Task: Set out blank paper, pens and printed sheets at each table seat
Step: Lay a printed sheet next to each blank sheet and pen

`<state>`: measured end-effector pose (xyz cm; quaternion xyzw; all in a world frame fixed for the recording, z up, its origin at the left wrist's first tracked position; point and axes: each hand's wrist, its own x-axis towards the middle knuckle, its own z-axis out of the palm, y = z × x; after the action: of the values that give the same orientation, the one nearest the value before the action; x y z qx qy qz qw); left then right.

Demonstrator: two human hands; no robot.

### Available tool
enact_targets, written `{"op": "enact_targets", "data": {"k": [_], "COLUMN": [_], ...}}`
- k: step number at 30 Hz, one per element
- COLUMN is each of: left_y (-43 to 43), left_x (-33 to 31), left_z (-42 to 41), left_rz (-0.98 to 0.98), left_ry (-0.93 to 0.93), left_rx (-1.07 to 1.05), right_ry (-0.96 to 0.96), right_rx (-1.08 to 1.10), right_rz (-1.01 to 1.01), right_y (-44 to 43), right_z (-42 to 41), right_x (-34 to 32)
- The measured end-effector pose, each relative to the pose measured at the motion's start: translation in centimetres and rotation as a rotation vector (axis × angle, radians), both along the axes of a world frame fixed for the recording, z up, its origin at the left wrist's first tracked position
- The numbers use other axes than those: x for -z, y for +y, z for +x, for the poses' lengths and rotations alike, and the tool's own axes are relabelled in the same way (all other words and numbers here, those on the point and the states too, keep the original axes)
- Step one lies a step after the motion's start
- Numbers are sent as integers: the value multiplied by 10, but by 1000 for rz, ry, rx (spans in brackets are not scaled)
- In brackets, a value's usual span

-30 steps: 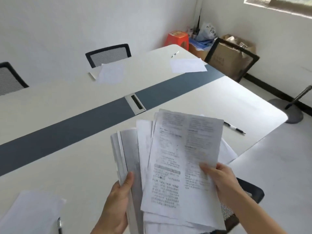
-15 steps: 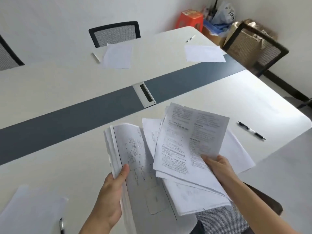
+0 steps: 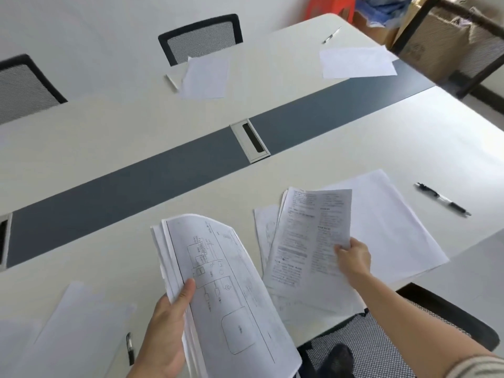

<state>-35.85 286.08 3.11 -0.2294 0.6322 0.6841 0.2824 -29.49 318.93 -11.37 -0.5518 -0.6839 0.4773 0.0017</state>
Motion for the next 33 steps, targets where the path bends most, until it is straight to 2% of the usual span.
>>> {"op": "enact_targets", "data": {"k": [4, 7, 10, 15, 18, 20, 21, 24, 26, 29, 31, 33], "left_y": [-8, 4, 14, 31, 53, 72, 81, 114, 139, 177, 202, 228], "left_x": [14, 3, -1, -2, -11, -16, -18, -26, -32, -38, -40, -41], "left_z": [-2, -1, 0, 7, 17, 27, 32, 52, 69, 98, 122, 155], "left_rz": [-43, -6, 26, 40, 69, 106, 126, 175, 192, 182, 202, 184], "left_ry": [6, 25, 44, 54, 34, 17, 4, -29, -29, 0, 11, 13], "left_rx": [-7, -10, 14, 78, 188, 279, 319, 393, 461, 546, 604, 618], "right_ry": [-28, -68, -38, -105, -176, -92, -8, 227, 334, 462, 501, 556], "right_rx": [-95, -157, -172, -191, -215, -206, -181, -75, -46, 115, 298, 388], "right_rz": [80, 151, 83, -20, 88, 129, 51, -489, -725, -721, -619, -508], "right_y": [10, 18, 17, 7, 5, 5, 5, 3, 4, 15, 33, 56], "right_z": [-4, 1, 7, 23, 43, 60, 68, 103, 133, 180, 215, 256], "right_x": [-5, -11, -9, 4, -3, -17, -30, -69, -90, -104, -109, -115]}}
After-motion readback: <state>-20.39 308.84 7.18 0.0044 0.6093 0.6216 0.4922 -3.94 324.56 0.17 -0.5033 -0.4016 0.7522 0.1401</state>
